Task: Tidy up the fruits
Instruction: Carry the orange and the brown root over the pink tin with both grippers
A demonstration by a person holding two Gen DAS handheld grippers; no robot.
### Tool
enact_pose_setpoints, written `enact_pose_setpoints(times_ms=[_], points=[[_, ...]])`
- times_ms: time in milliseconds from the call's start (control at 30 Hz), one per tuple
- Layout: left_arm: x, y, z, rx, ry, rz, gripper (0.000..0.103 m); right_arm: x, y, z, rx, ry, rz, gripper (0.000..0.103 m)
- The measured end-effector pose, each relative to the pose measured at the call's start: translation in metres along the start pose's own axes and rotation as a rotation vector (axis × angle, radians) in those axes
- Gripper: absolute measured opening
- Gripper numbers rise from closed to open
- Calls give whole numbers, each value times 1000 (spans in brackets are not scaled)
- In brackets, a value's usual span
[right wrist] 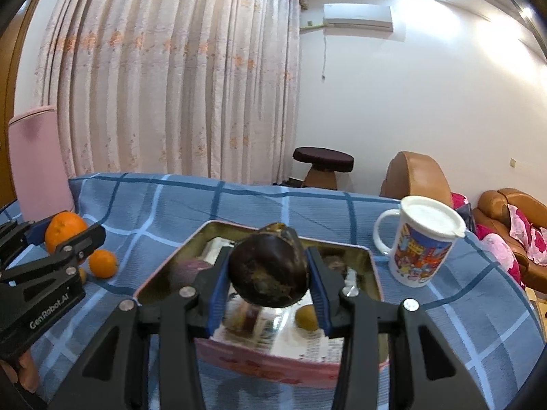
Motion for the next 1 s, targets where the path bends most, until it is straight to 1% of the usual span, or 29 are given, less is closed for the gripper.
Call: enact_pose_setpoints(times_ms=[367, 600, 700, 833, 1000], points=[[-24, -14, 6, 4, -8, -36, 50, -45, -16, 4, 13, -66, -54, 45], [-42, -29, 18, 0, -3, -84, 50, -70, -30, 6, 36, -120, -83, 45], [-56, -40, 24, 7, 6, -116, 50, -74, -37, 7, 57, -148, -69, 45], [-73, -56, 27, 33, -14, -133, 50, -76, -47, 5, 89, -162, -57, 45], [-90, -76, 26, 79, -34, -147, 50, -76, -66, 0, 167, -206, 9, 45]])
Point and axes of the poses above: each gripper's, at about its wrist camera, not at the fingertips, and y roughly against the way its jaws point, x to its left, z to its top, the point moved 5 cm from there along -y, roughly the way its jaws point, and after that the axes turned 13 degrees about -z, right-handed, at the moved point
